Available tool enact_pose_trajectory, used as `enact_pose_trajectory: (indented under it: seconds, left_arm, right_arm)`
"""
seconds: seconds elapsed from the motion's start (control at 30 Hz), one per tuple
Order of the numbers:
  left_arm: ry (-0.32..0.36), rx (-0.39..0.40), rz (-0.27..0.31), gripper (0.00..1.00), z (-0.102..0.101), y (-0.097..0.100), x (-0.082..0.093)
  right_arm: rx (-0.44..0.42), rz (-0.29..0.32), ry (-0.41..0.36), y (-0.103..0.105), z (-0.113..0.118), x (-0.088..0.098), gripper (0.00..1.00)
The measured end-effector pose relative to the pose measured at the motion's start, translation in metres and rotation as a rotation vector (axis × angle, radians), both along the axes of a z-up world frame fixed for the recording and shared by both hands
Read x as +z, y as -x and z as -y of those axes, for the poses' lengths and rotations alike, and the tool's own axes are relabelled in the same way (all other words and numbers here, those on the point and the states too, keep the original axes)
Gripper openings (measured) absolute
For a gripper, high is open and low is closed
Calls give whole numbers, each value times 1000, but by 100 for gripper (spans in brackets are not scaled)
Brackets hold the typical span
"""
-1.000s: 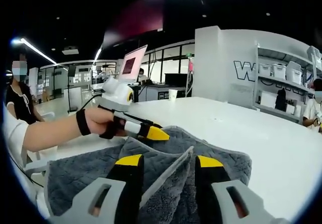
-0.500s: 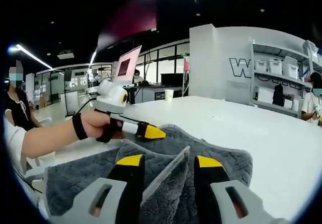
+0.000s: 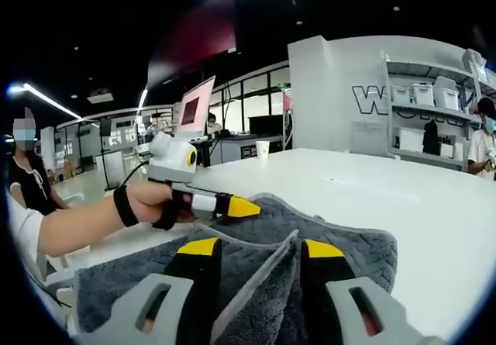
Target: Open the folded towel by lifting each exposed corner and separating the folded layers until the towel lies flat within the target outline without major curled edges
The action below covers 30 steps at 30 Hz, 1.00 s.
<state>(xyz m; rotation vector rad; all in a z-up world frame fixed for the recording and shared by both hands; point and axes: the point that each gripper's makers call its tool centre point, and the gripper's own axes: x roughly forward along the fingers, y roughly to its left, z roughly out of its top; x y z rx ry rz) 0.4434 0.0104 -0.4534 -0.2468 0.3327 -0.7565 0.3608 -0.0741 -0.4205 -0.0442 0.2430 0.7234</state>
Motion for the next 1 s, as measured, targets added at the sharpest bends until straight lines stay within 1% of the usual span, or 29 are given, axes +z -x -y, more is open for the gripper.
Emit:
enact_pose_trajectory:
  seconds: [0.1,0.13,0.33,0.37,0.43,0.47,0.53,0.6,0.67,0.73,0.9,1.0]
  left_arm:
    - [-4,-9,7,3,1,1,0]
    - [-4,-8,5,3,1,1,0]
    - [-13,-9,13,3,1,2,0]
    - [-13,-12,12,3,1,3,0]
    - [-12,-10,10,3,1,3,0]
    - [-10,-11,10,3,1,3,-1]
    - [-7,-15,13,3,3,5,0]
    - [-7,-15,14,3,3,5,0]
    - [-3,-12,13,3,2,6,0]
    - [-1,-10,11,3,2,6,0]
    - [5,-15,13,3,4,8,1]
    - [17,-2,2,3,3,7,1]
  right_arm:
    - [-10,-4,8,-2,2,-2,36]
    - [-24,-24,-9,-5,4,-4,35]
    - [-44,-40,-15,-9,8,-8,31]
    - [-40,-52,-27,-8,7,-10,30]
    - [-40,-59,-26,-7,7,-11,25]
    - [-38,-62,-24,-8,7,-12,21]
    - [-29,-57,-29,-7,6,-12,16]
    - [-27,-60,-34,-7,6,-12,13]
    - [-26,-47,-42,-6,8,-9,5]
    - [-28,-37,-45,-5,9,-8,1]
    - [-31,-22,-69,-5,11,-3,0]
    - [-22,-13,-68,-3,9,-2,0]
